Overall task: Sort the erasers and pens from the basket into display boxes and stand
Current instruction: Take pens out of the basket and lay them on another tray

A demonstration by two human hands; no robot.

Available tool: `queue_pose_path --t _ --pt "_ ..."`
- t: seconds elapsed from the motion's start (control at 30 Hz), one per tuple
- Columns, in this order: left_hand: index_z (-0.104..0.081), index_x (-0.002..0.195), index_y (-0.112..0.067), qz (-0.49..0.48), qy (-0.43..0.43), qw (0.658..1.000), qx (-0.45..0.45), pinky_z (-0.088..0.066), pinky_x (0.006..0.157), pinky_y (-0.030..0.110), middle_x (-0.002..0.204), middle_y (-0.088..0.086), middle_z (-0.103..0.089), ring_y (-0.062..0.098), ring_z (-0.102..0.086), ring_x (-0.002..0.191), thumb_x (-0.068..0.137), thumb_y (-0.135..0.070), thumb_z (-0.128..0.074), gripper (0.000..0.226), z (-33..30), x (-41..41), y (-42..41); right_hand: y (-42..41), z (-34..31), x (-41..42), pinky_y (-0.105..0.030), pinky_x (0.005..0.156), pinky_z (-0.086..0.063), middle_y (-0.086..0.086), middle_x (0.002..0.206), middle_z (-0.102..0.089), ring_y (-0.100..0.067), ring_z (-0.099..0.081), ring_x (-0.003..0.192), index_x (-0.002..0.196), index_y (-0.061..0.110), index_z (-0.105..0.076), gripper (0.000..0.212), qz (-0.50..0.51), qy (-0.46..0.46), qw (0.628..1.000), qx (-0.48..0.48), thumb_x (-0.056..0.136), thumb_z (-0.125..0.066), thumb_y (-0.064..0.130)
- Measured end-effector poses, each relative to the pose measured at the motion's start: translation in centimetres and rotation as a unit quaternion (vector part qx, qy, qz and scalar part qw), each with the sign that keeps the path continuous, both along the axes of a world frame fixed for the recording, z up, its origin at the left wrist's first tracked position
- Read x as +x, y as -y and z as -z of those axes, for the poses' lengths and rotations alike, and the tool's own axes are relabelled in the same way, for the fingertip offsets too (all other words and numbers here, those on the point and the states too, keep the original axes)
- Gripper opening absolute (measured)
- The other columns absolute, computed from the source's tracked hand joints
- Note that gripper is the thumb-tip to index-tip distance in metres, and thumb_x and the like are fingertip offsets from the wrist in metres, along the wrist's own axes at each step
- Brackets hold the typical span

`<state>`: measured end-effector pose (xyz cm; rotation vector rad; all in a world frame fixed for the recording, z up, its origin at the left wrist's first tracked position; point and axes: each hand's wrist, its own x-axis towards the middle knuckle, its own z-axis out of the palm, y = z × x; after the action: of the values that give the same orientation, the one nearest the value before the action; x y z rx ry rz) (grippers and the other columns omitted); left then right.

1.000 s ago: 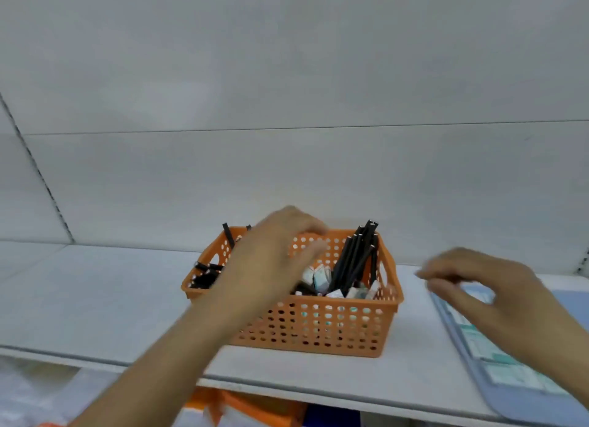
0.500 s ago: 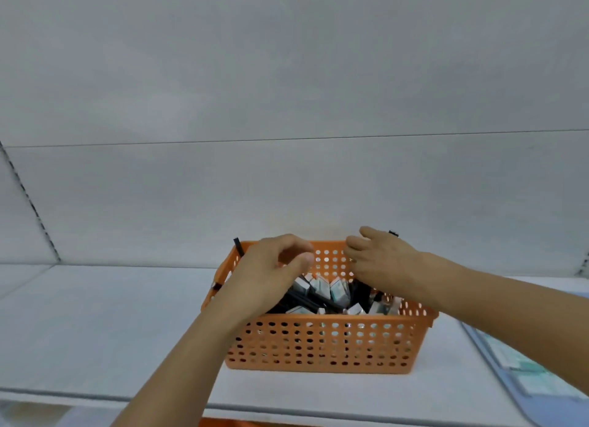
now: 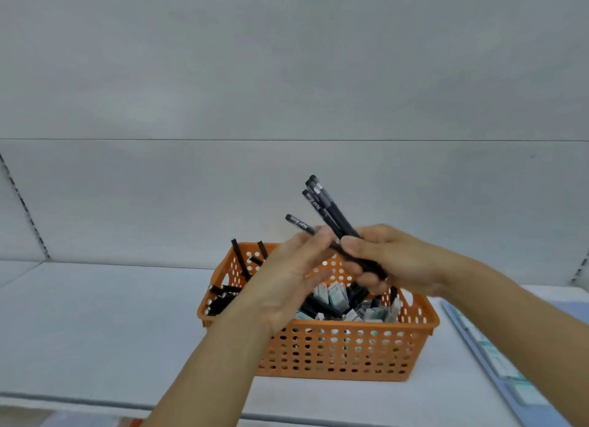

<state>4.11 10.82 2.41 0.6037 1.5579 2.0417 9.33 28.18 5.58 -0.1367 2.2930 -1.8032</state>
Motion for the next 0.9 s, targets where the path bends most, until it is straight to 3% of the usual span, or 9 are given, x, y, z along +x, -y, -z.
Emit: queue_pose_path --t 0.13,0.2,0.27,0.33,0.4,0.5,0.57,0.7,0.9 --pt "-0.063 0.117 -0.009 -0.042 0.099 0.984 0.141 -0.047 0.101 0.042 0.114 0.005 -0.071 0.019 -0.064 0.113 0.090 -0.033 -0.058 0.036 -0.6 0.7 -1.6 2.1 0.9 0.1 -0.021 0.045 -0.034 -0.003 0.065 -0.052 -0.011 -0.045 0.049 0.080 0.014 -0.058 0.031 -0.079 0.023 0.996 -0.022 0.099 -0.045 0.035" --pt "-0.059 0.114 -0.006 -0.097 0.150 0.964 0.197 -0.051 0.096 0.042 0.109 0.011 -0.072 0.023 -0.069 0.104 0.099 -0.025 -0.048 0.027 -0.4 0.1 -1.7 2.1 0.5 -0.3 -0.024 0.048 -0.044 -0.006 0.068 -0.061 -0.015 -0.054 0.053 0.085 0.009 -0.060 0.039 -0.059 -0.011 0.996 0.070 0.098 -0.045 0.042" --pt "-0.056 0.109 -0.004 -0.149 0.207 0.935 0.246 -0.054 0.089 0.042 0.101 0.015 -0.073 0.026 -0.072 0.094 0.102 -0.023 -0.043 0.024 -0.1 -0.7 -1.1 0.9 0.3 -1.5 -0.030 0.065 -0.055 -0.004 0.082 -0.069 -0.016 -0.065 0.069 0.092 0.010 -0.067 0.042 0.011 -0.102 0.968 0.231 0.095 -0.049 0.048" --pt "-0.056 0.108 -0.003 -0.185 0.240 0.915 0.265 -0.054 0.088 0.043 0.096 0.015 -0.073 0.027 -0.073 0.088 0.103 -0.023 -0.043 0.024 0.2 -1.2 -0.5 -0.9 1.0 -2.6 -0.035 0.081 -0.052 0.000 0.098 -0.066 -0.015 -0.062 0.090 0.101 0.016 -0.067 0.026 0.027 -0.171 0.863 0.474 0.095 -0.055 0.038" --pt "-0.057 0.109 -0.003 -0.196 0.254 0.912 0.258 -0.053 0.092 0.045 0.096 0.015 -0.073 0.027 -0.073 0.088 0.102 -0.023 -0.044 0.025 0.6 -1.3 -0.1 -1.9 2.5 -3.1 -0.031 0.081 -0.044 0.000 0.106 -0.056 -0.021 -0.053 0.103 0.107 0.020 -0.062 0.016 -0.032 -0.154 0.721 0.675 0.091 -0.059 0.026" --pt "-0.058 0.107 -0.003 -0.200 0.266 0.909 0.253 -0.052 0.095 0.044 0.095 0.014 -0.072 0.027 -0.071 0.090 0.102 -0.023 -0.044 0.025 0.9 -1.2 -0.1 -1.8 4.4 -3.4 -0.029 0.082 -0.030 -0.001 0.109 -0.056 -0.022 -0.044 0.109 0.106 0.019 -0.062 0.017 -0.112 -0.188 0.530 0.820 0.090 -0.059 0.017" --pt "-0.059 0.106 -0.004 -0.204 0.264 0.908 0.253 -0.053 0.091 0.043 0.091 0.013 -0.073 0.026 -0.072 0.088 0.102 -0.024 -0.044 0.025 0.9 -1.3 -0.1 -1.4 4.6 -3.8 -0.030 0.083 -0.029 0.000 0.110 -0.059 -0.022 -0.044 0.108 0.105 0.018 -0.063 0.014 -0.111 -0.203 0.462 0.856 0.093 -0.057 0.018" --pt "-0.061 0.104 -0.006 -0.206 0.257 0.911 0.250 -0.055 0.085 0.040 0.083 0.009 -0.073 0.023 -0.073 0.080 0.102 -0.025 -0.045 0.025 1.2 -1.5 0.2 -1.3 4.1 -4.2 -0.030 0.078 -0.028 0.000 0.114 -0.058 -0.021 -0.043 0.108 0.108 0.019 -0.063 0.016 -0.115 -0.193 0.408 0.885 0.098 -0.051 0.023" --pt "-0.061 0.106 -0.006 -0.199 0.254 0.914 0.247 -0.056 0.081 0.039 0.083 0.008 -0.072 0.021 -0.073 0.077 0.101 -0.026 -0.047 0.024 1.3 -1.5 0.3 -2.1 2.9 -3.3 -0.031 0.076 -0.033 -0.005 0.115 -0.059 -0.021 -0.049 0.104 0.117 0.014 -0.058 0.023 -0.128 -0.191 0.426 0.875 0.099 -0.052 0.026"
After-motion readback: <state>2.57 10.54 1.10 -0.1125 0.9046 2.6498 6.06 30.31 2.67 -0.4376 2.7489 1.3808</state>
